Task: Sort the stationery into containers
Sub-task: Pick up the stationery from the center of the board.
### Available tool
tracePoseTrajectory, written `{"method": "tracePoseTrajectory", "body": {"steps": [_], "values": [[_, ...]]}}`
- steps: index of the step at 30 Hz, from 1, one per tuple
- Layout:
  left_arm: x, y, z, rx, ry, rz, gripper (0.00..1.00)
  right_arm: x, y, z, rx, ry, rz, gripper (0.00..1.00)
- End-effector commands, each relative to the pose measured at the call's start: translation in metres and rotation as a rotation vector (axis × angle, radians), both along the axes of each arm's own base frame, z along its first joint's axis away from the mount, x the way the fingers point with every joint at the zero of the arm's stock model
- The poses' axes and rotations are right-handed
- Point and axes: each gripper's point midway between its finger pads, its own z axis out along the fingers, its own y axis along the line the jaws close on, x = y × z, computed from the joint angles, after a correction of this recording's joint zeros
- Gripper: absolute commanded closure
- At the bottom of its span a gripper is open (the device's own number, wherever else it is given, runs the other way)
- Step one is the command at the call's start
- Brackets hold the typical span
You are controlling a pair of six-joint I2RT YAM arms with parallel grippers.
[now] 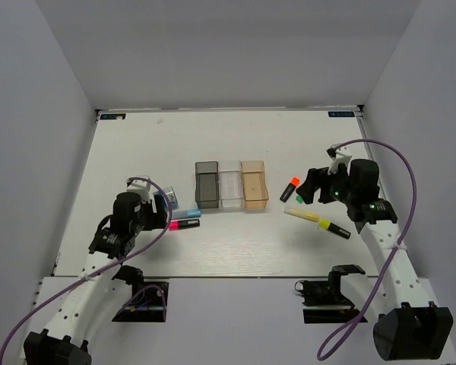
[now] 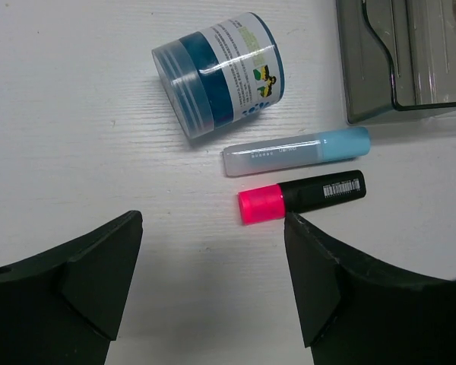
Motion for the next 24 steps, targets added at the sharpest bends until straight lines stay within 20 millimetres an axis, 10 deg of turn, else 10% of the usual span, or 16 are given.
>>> {"method": "tracePoseTrajectory", "body": {"steps": [1, 6, 9, 11, 14, 16, 18, 19, 20, 24], "values": [[0.007, -0.004, 0.02, -0.029, -0.051, -0.008, 0.15, 0.0, 0.006, 0.004, 0.016, -0.02, 0.039, 0.1], [0.009, -0.003, 0.023, -0.031, -0.059, 0.005, 0.22, -0.014, 0.012, 0.003, -0.098, -0.053, 0.251, 0.1], [0.011, -0.003, 0.023, -0.032, -0.043, 0.017, 0.45, -0.016, 0.005, -0.003, -0.155, -0.019, 0.258, 0.1], [0.013, 0.0, 0.023, -0.027, -0.024, 0.047, 0.84, -0.012, -0.004, -0.01, -0.208, 0.0, 0.239, 0.1], [0.021, 0.002, 0.023, -0.018, 0.036, 0.088, 1.0, -0.021, 0.003, -0.011, -0.197, 0.017, 0.307, 0.11], [0.026, 0.002, 0.025, -0.012, 0.057, 0.101, 1.0, -0.024, 0.009, -0.008, -0.169, -0.006, 0.341, 1.0], [0.036, 0.005, 0.024, 0.01, 0.101, 0.141, 0.44, -0.022, 0.012, -0.005, -0.13, -0.011, 0.307, 1.0], [0.043, 0.005, 0.035, 0.011, 0.092, 0.15, 0.09, -0.023, 0.012, -0.007, -0.129, -0.005, 0.298, 0.33], [0.047, 0.007, 0.026, 0.033, 0.131, 0.172, 0.0, -0.022, 0.013, -0.006, -0.129, -0.011, 0.297, 0.1], [0.06, 0.012, 0.026, 0.002, 0.189, 0.311, 0.0, -0.021, 0.011, -0.005, -0.14, -0.009, 0.286, 0.09]]}}
